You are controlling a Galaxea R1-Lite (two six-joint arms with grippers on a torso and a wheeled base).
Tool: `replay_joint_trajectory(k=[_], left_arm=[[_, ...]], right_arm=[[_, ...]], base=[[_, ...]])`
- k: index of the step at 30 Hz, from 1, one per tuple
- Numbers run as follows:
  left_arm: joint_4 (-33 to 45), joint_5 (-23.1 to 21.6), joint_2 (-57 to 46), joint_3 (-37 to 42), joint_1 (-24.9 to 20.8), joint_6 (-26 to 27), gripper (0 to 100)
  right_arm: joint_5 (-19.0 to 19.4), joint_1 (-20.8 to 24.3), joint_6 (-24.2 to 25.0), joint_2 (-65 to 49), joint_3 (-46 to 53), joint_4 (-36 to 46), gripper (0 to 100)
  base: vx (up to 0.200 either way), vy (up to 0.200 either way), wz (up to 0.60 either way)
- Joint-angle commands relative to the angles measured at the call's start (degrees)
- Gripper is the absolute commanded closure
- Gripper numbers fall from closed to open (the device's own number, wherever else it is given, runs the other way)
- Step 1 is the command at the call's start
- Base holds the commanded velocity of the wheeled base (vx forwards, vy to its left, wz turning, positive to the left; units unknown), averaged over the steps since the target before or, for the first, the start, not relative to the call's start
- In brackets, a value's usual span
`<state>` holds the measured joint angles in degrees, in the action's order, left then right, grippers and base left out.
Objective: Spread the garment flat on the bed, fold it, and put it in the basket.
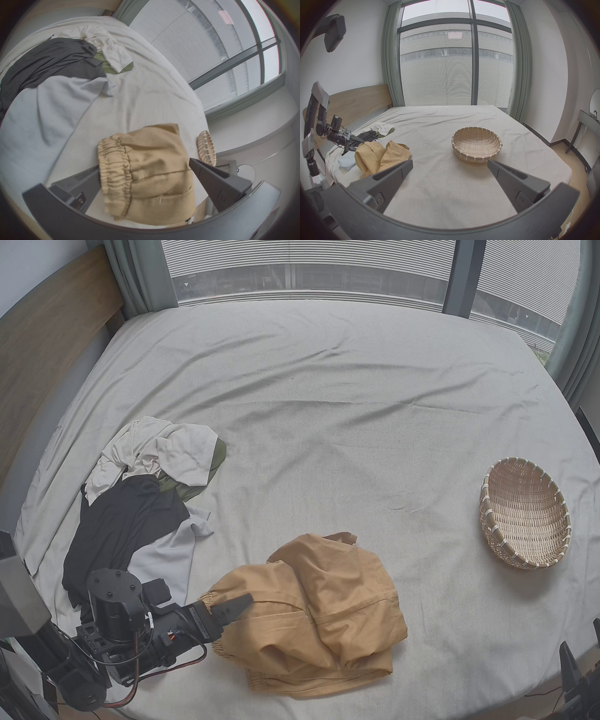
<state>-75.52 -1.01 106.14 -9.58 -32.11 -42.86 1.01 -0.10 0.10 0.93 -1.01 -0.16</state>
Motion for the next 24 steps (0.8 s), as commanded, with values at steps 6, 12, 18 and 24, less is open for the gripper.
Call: replay_joint_trajectory(k=[6, 12, 18, 24], left_arm=[[-7.4, -0.2, -0.1, -3.7, -3.7, -0.5, 0], [-8.4, -0.2, 0.7, -4.4, -5.5, -0.8, 0], [-12.1, 0.4, 8.4, -0.7, -7.4, 1.1, 0], [-13.6, 0.3, 11.6, -0.1, -7.8, 4.3, 0]], right_arm=[[0.0, -0.1, 0.0, -0.8, 1.0, 0.0, 0], [0.0, 0.0, 0.0, -0.8, 1.0, 0.0, 0], [0.0, 0.0, 0.0, -0.8, 1.0, 0.0, 0], [0.0, 0.0, 0.0, -0.8, 1.0, 0.0, 0]], base=[[0.000, 0.000, 0.00], [0.000, 0.000, 0.00], [0.000, 0.000, 0.00], [0.000, 0.000, 0.00]])
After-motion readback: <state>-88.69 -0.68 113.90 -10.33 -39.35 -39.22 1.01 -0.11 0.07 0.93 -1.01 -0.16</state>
